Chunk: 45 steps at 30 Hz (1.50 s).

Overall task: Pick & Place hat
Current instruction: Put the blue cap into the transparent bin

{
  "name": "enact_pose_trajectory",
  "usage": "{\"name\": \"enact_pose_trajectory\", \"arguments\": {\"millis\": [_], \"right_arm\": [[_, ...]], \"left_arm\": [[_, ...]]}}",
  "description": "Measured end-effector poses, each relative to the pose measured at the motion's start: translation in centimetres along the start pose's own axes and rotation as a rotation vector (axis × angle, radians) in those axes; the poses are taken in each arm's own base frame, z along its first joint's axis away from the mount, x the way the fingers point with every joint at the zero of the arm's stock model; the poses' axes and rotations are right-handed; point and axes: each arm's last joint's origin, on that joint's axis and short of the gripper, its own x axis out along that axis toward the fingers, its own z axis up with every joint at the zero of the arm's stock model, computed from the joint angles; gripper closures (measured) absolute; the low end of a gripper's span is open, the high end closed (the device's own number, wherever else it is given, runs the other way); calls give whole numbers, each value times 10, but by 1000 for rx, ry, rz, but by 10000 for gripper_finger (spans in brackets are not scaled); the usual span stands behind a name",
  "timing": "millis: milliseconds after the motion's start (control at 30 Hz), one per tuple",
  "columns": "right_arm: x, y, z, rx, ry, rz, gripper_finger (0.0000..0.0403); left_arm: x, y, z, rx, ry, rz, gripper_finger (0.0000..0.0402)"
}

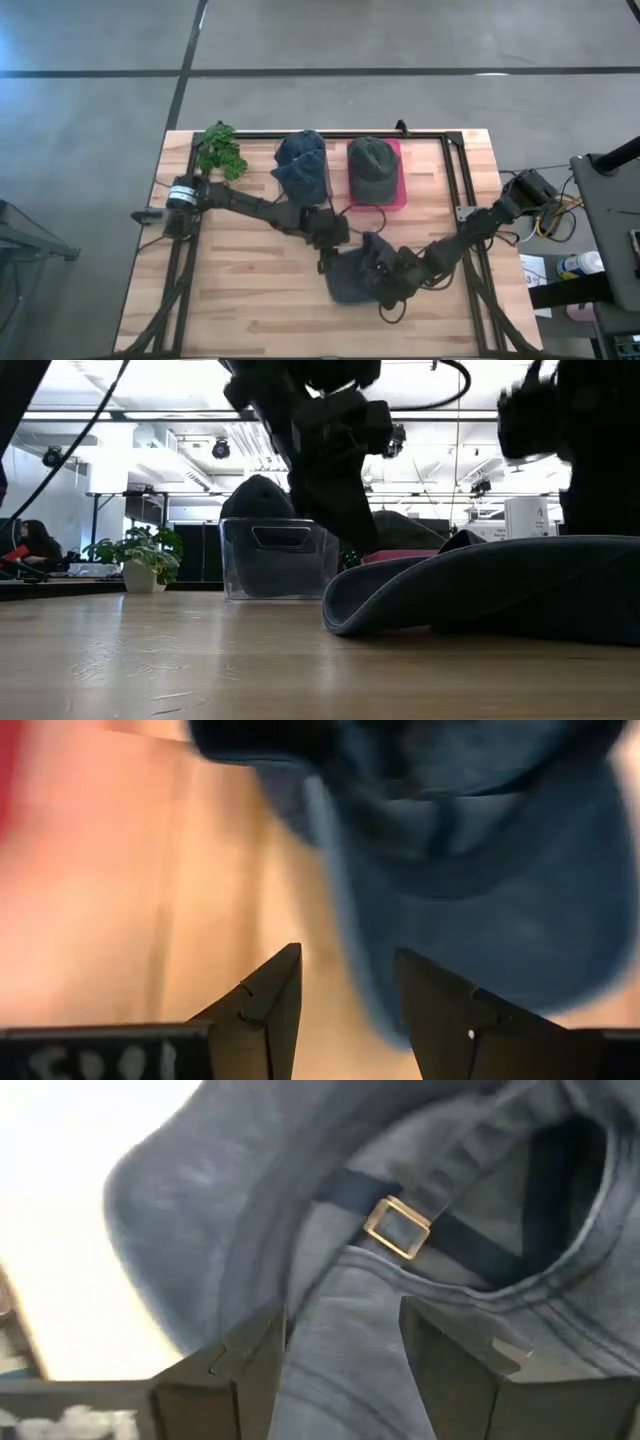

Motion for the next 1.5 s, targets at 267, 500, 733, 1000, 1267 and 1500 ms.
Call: {"name": "enact_pose_trajectory", "arguments": {"millis": [267, 500, 733, 1000, 1267, 1500], "right_arm": [[24, -5, -7, 50, 21, -79, 209], [27, -4, -2, 72, 5, -66, 209], [13, 5, 9, 22, -93, -8, 209], [-62, 16, 31, -97, -146, 42, 209], [-159, -3, 39, -61, -361, -61, 209], [-162, -11, 36, 33, -329, -103, 209]], "left_arm": [[21, 18, -6, -31, 54, -161, 248], [34, 14, -8, -11, 13, -192, 248], [25, 0, 4, 11, -45, -150, 317], [-25, -32, 28, 164, -64, 181, 390], [-79, -93, 35, 465, -138, 765, 395], [-43, -115, -11, 641, -122, 937, 395]]}}
